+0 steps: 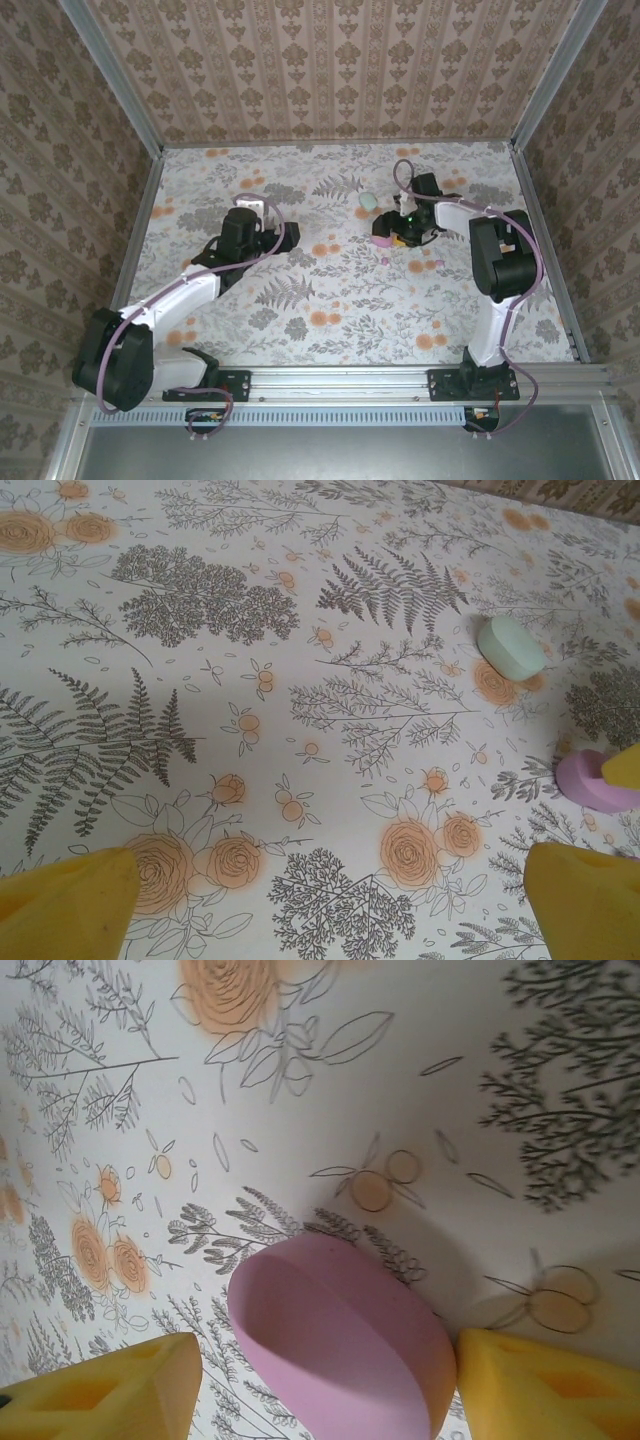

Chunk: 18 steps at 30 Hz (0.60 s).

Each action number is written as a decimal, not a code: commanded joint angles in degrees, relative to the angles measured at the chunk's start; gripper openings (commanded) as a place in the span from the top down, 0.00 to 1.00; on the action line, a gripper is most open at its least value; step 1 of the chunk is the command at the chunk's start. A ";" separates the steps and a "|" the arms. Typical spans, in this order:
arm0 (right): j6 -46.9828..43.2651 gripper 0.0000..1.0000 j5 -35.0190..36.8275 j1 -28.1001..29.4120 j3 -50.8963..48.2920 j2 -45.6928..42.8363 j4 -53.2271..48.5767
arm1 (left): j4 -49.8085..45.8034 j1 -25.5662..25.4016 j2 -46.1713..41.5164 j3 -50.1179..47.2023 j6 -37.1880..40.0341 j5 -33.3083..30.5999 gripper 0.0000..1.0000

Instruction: Insert wireless bluetooth earbuds into charging case

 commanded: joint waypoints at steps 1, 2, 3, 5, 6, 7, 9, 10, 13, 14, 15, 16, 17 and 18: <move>0.86 0.31 -1.10 2.29 1.29 -0.11 -1.64 | -2.00 -0.45 -1.50 1.73 1.41 -0.98 0.00; 0.84 0.31 -1.00 2.92 1.63 0.13 -2.02 | -2.05 -0.46 -1.62 1.69 1.43 -1.16 0.00; 0.98 0.31 -0.84 3.38 1.72 0.11 -2.12 | -2.10 -0.45 -1.76 1.64 1.46 -1.40 0.00; 1.31 0.31 -0.54 4.23 1.74 0.11 -1.88 | -2.09 -0.45 -2.06 1.52 1.35 -1.65 0.00; 1.32 0.31 -0.84 4.54 1.89 0.20 -1.89 | -2.09 -0.45 -2.20 1.51 1.28 -1.74 0.00; 1.33 0.31 -1.20 5.00 2.13 0.27 -2.20 | -2.11 -0.46 -2.34 1.42 1.22 -1.82 0.00; 1.27 0.31 -1.30 5.91 2.50 0.42 -2.40 | -2.10 -0.45 -2.42 1.29 1.32 -1.95 0.00; 1.29 0.31 -1.42 6.45 2.59 0.43 -2.50 | -2.19 -0.45 -2.45 1.34 1.41 -2.05 0.00; 1.32 0.31 -1.91 8.10 3.51 1.15 -2.74 | -2.40 -0.45 -2.43 1.40 1.71 -2.16 0.00; 1.25 0.31 -2.11 8.62 3.88 1.50 -2.74 | -2.47 -0.45 -2.43 1.48 1.71 -2.31 0.00; 1.28 0.31 -2.29 9.11 4.34 1.89 -2.75 | -2.44 -0.45 -2.42 1.51 1.71 -2.38 0.00; 1.24 0.31 -2.47 9.63 4.91 2.41 -2.79 | -2.41 -0.45 -2.42 1.58 1.71 -2.40 0.00; 1.13 0.31 -2.68 10.22 5.65 2.92 -2.82 | -2.40 -0.45 -2.36 1.64 1.67 -2.40 0.00; 1.04 0.31 -2.84 10.71 6.38 3.49 -3.08 | -2.46 -0.45 -2.43 1.59 1.72 -2.47 0.00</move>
